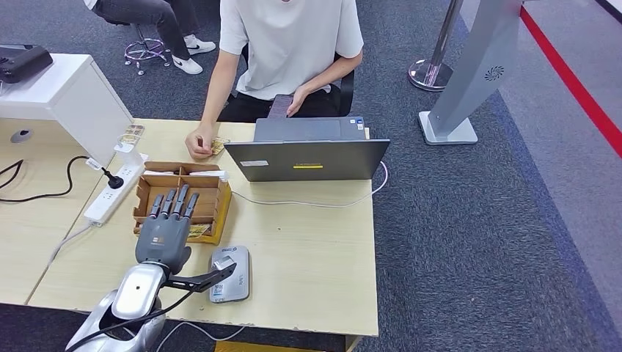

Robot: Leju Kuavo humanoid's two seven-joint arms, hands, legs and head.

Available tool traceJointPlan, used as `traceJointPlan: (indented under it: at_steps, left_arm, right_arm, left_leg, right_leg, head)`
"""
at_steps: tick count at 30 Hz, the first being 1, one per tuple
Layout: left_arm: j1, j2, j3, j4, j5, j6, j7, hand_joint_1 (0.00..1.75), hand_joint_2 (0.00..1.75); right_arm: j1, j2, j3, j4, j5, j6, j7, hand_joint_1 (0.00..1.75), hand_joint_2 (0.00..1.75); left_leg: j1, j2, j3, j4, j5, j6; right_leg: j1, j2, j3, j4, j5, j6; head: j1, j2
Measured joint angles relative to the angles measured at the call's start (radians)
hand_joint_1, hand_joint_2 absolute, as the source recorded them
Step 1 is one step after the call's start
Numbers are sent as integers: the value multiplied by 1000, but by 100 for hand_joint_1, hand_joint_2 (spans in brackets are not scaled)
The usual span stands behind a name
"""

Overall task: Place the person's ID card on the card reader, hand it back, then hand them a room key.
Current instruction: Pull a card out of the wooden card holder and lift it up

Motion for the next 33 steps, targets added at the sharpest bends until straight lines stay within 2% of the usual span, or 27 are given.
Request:
traceJointPlan:
  at_steps: [9, 13, 21, 33]
  left_arm:
    - [-1, 1, 0, 20, 0, -2, -17, 0, 175]
    - [-2, -2, 0, 29, 0, 0, -19, 175, 175]
    - [-1, -9, 10, 36, 0, 18, -52, 175, 175]
    - [3, -12, 24, 36, 0, 18, -53, 175, 175]
  right_arm:
    - [0, 0, 11, 0, 0, 1, 1, 0, 175]
    - [0, 0, 13, 0, 0, 2, 1, 0, 175]
    - [0, 0, 13, 0, 0, 2, -8, 0, 175]
    - [0, 0, 14, 0, 0, 5, -14, 0, 175]
  left_leg:
    - [0, 0, 0, 0, 0, 0]
    - [0, 0, 0, 0, 0, 0]
    - [0, 0, 0, 0, 0, 0]
    - [0, 0, 0, 0, 0, 0]
  right_leg:
    - [0, 0, 0, 0, 0, 0]
    - [0, 0, 0, 0, 0, 0]
    - [0, 0, 0, 0, 0, 0]
    - [0, 0, 0, 0, 0, 0]
  head:
    - [0, 0]
    - [0, 0]
    - [0, 0]
    - [0, 0]
